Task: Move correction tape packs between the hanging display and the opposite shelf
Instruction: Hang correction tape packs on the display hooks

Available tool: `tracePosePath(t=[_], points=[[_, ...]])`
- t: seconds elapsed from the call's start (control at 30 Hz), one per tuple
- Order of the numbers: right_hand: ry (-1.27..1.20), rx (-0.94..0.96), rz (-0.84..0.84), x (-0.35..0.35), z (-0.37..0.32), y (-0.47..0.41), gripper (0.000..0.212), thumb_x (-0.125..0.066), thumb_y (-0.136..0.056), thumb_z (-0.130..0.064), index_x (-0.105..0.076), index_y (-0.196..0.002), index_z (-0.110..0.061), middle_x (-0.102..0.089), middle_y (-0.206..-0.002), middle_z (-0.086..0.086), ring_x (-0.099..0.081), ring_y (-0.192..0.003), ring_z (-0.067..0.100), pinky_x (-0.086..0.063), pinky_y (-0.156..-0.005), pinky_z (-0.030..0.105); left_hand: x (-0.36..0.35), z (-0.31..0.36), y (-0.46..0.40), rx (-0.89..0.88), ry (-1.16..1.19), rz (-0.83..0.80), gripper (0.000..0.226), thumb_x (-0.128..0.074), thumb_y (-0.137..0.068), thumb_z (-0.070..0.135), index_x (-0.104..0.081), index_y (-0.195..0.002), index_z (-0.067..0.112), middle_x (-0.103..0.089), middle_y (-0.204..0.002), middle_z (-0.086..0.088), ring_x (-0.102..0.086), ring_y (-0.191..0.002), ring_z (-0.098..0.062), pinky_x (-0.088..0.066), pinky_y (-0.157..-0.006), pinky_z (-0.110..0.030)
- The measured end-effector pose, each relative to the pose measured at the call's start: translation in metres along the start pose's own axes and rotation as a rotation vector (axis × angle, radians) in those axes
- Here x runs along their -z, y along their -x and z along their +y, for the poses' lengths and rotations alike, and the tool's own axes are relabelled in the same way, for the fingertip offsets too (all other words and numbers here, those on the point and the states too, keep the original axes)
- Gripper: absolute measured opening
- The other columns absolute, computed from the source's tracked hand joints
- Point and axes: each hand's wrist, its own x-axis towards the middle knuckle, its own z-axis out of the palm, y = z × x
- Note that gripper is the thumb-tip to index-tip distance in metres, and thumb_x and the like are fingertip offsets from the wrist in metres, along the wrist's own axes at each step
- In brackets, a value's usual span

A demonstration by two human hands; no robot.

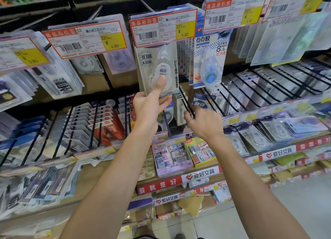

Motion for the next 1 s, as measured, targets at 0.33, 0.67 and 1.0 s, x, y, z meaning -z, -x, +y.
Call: tracePosePath(t=[0.33,0.67,1.0], points=[[0.009,0.001,-0.073,0.011,-0.002,0.0,0.051,-0.035,-0.103,-0.048,-0.065,-0.11,-0.007,-0.072,-0.096,0.016,-0.067,-0.095,0.034,-0.032,-0.064,0.034,-0.002,0.015,0.019,0.184,0.015,-0.109,0.025,-0.077,-0.088,0.03,-0.06,-0.101,0.017,-0.06,-0.117,-0.018,-0.07,-0.105,-0.031,-0.061,-0.086,-0.04],[0.102,0.067,-0.138,0.045,-0.008,0.04,0.049,-0.033,-0.106,-0.042,-0.059,-0.13,-0.01,-0.064,-0.127,0.014,-0.056,-0.122,0.033,-0.041,-0.1,0.044,0.082,0.01,0.083,-0.227,-1.247,-0.13,0.028,-0.065,-0.094,0.044,-0.058,-0.106,0.02,-0.064,-0.107,0.007,-0.064,-0.093,-0.012,-0.049,-0.075,-0.03],[0.094,0.128,-0.188,0.074,0.002,0.172,0.045,-0.051,-0.1,-0.038,-0.057,-0.13,-0.005,-0.063,-0.123,0.015,-0.06,-0.112,0.036,-0.046,-0.087,0.043,0.129,-0.035,0.166,-0.29,-1.797,-0.188,0.038,-0.054,-0.099,0.042,-0.056,-0.124,0.012,-0.066,-0.115,-0.01,-0.061,-0.108,-0.033,-0.049,-0.083,-0.041]])
